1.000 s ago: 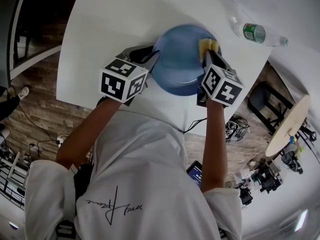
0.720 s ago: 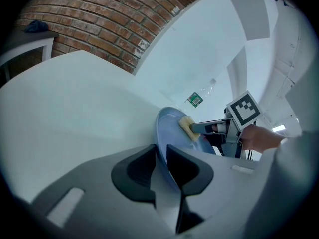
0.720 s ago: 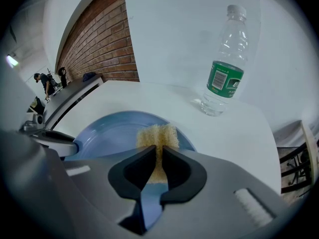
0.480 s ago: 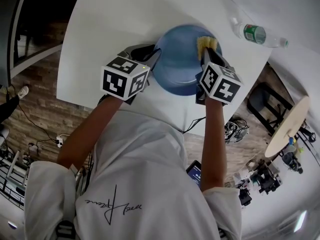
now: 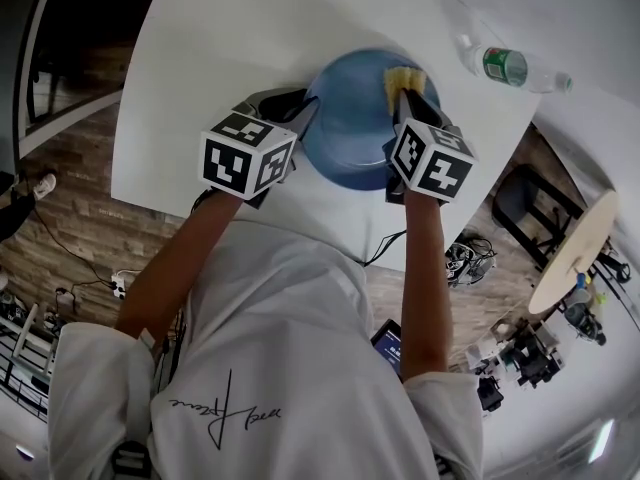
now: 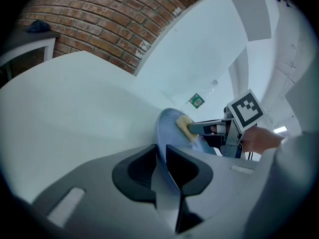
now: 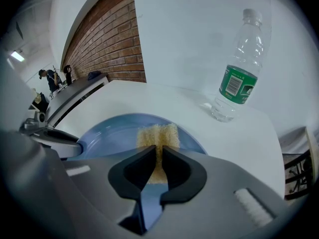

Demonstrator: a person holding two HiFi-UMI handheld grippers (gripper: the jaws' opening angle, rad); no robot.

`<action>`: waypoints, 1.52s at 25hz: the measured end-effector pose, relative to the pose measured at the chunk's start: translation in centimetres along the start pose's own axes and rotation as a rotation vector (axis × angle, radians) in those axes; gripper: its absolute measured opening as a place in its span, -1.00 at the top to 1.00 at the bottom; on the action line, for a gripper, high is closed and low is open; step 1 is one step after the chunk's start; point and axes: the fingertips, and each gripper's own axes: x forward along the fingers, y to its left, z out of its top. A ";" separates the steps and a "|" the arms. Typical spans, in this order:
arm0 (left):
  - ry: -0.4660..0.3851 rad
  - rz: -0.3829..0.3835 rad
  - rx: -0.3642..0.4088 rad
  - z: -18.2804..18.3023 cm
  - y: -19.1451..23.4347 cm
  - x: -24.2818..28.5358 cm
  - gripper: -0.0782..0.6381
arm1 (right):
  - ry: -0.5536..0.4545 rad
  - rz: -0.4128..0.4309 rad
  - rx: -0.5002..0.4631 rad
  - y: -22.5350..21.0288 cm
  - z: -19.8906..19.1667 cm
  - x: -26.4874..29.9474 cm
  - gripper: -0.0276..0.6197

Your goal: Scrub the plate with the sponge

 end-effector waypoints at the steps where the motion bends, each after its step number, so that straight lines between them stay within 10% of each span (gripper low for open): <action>1: -0.001 0.001 0.002 0.0 0.0 0.0 0.58 | 0.000 0.000 -0.002 0.1 0.1 0.0 0.78; 38: 0.005 -0.014 -0.013 0.0 -0.1 -0.1 0.58 | -0.028 0.025 -0.134 4.6 1.4 1.1 0.78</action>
